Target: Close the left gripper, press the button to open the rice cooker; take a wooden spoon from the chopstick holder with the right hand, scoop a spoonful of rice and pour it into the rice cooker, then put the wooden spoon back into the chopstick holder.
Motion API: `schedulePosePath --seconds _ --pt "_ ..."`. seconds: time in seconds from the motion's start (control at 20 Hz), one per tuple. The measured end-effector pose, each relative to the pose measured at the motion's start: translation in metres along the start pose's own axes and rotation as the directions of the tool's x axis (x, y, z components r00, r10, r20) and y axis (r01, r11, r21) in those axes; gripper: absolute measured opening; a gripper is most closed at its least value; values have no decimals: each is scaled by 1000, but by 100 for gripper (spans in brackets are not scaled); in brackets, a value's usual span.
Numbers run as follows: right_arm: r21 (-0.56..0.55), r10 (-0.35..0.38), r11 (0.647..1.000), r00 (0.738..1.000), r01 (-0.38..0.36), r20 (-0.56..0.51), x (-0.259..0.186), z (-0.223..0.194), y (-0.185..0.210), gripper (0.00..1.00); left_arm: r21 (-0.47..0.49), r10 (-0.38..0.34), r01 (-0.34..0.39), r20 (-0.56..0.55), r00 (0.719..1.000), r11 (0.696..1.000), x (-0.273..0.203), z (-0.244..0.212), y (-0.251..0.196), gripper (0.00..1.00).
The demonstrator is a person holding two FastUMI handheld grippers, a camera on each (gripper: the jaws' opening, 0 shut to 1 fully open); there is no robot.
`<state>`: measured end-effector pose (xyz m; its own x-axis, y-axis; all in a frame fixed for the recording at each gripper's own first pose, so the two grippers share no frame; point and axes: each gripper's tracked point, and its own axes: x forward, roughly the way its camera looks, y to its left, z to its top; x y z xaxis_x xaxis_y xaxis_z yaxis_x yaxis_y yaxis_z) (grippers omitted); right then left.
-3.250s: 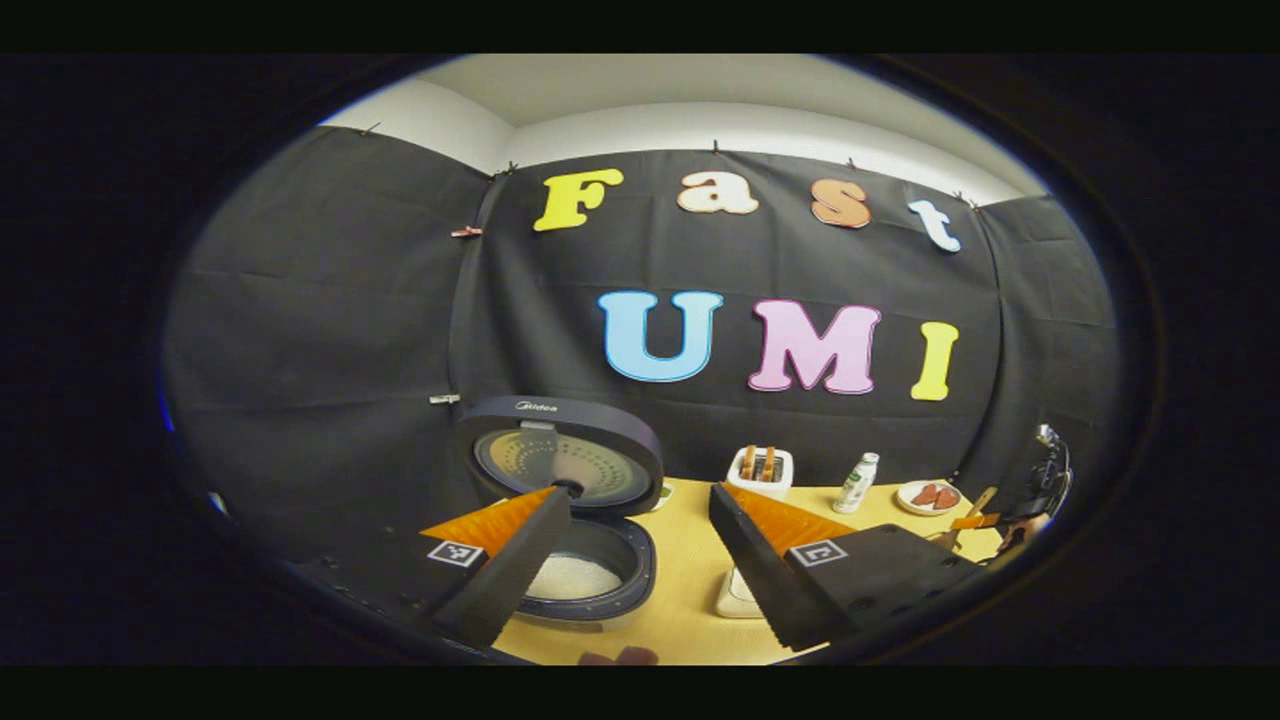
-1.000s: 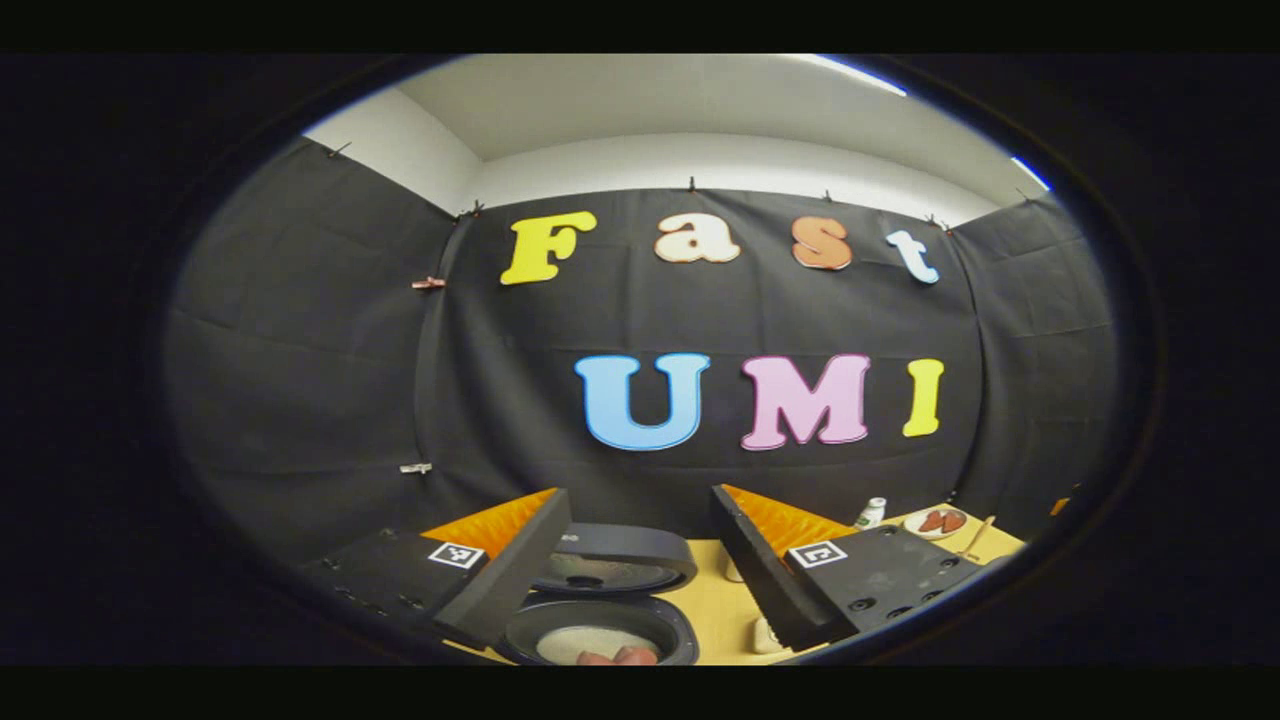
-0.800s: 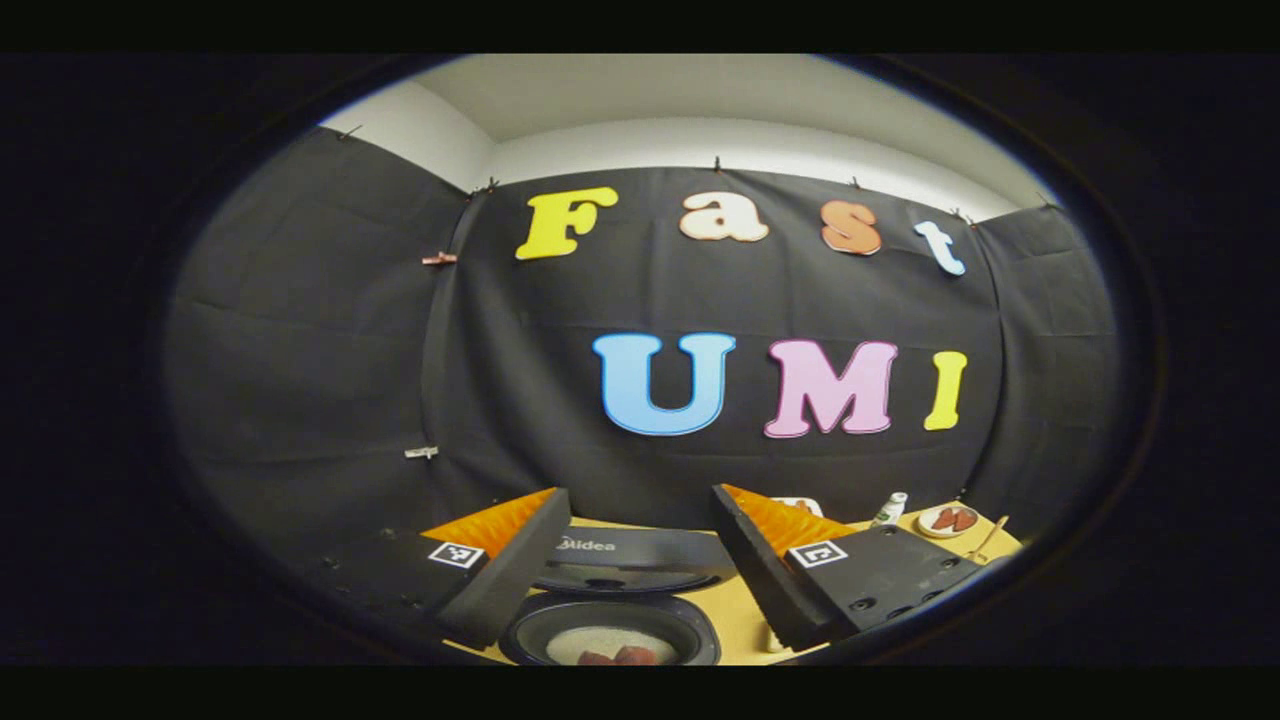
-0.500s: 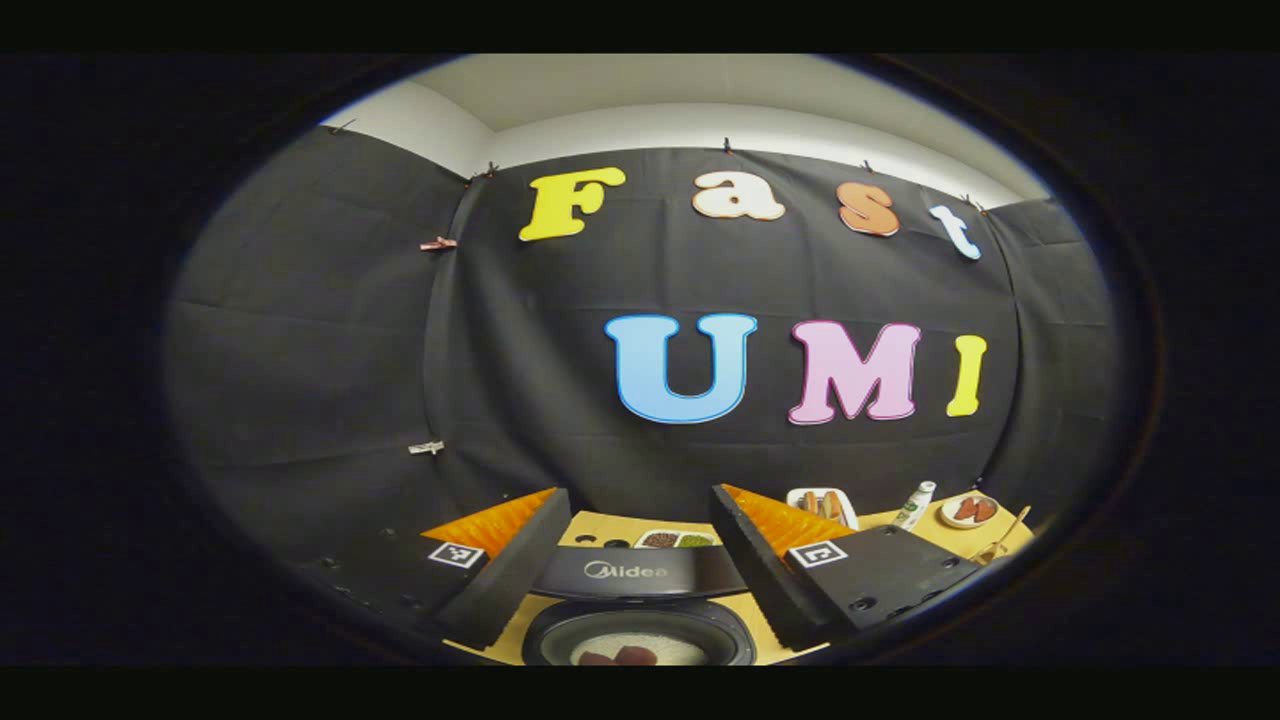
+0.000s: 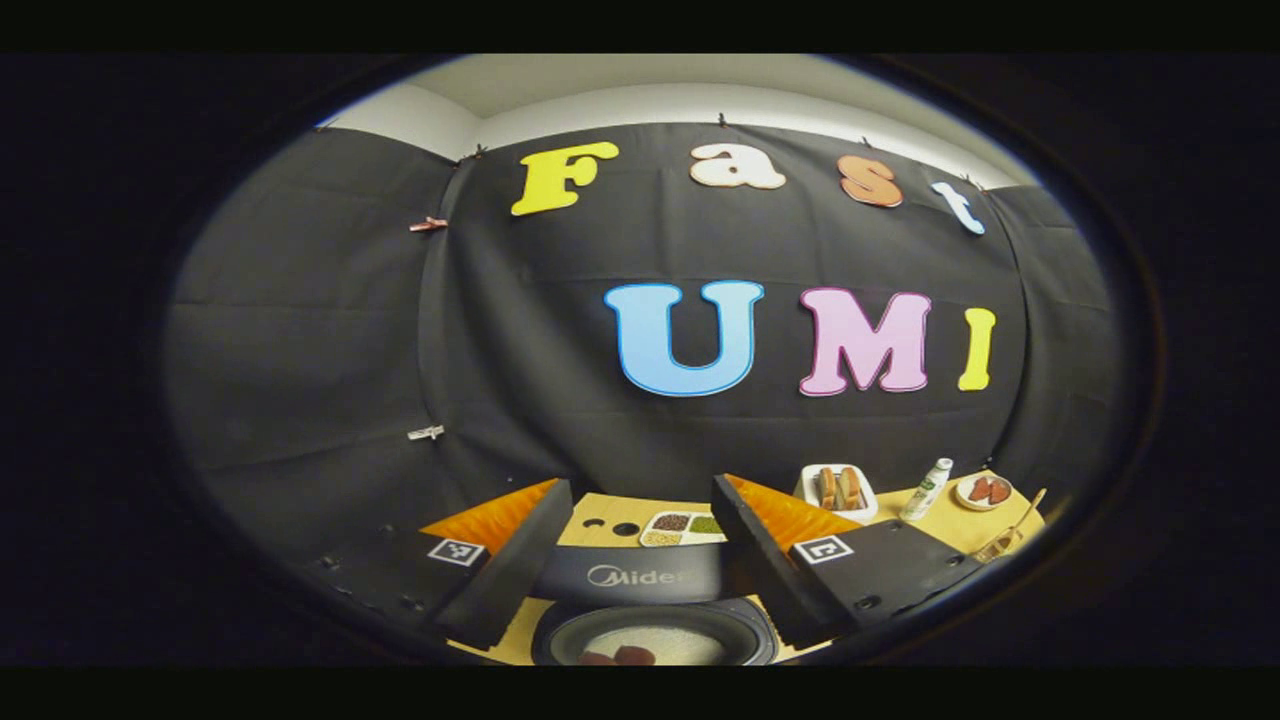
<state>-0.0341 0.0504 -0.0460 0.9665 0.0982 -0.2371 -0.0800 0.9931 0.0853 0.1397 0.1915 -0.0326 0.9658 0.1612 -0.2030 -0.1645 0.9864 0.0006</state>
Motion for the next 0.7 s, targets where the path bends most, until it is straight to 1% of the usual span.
schedulePosePath --seconds 0.1,0.25,0.45,0.5,0.7 --pt "10 -7 1000 1000 7 -4 0 -1 -5 99 -2 5 -5 -2 1000 1000 -11 -6 -1 99" --pt "15 -21 1000 1000 21 -4 1 2 -11 99 2 12 -12 -7 1000 1000 -32 -22 -3 98" --pt "18 -15 1000 1000 15 -8 2 2 -14 99 -4 24 -24 -36 999 1000 -62 -51 -4 99" --pt "18 -12 1000 1000 12 -11 2 2 -13 99 -5 27 -27 -37 999 1000 -67 -56 -5 97" --pt "6 -3 1000 1000 3 -14 1 1 -12 99 -5 38 -39 -30 999 999 -90 -86 -7 97"
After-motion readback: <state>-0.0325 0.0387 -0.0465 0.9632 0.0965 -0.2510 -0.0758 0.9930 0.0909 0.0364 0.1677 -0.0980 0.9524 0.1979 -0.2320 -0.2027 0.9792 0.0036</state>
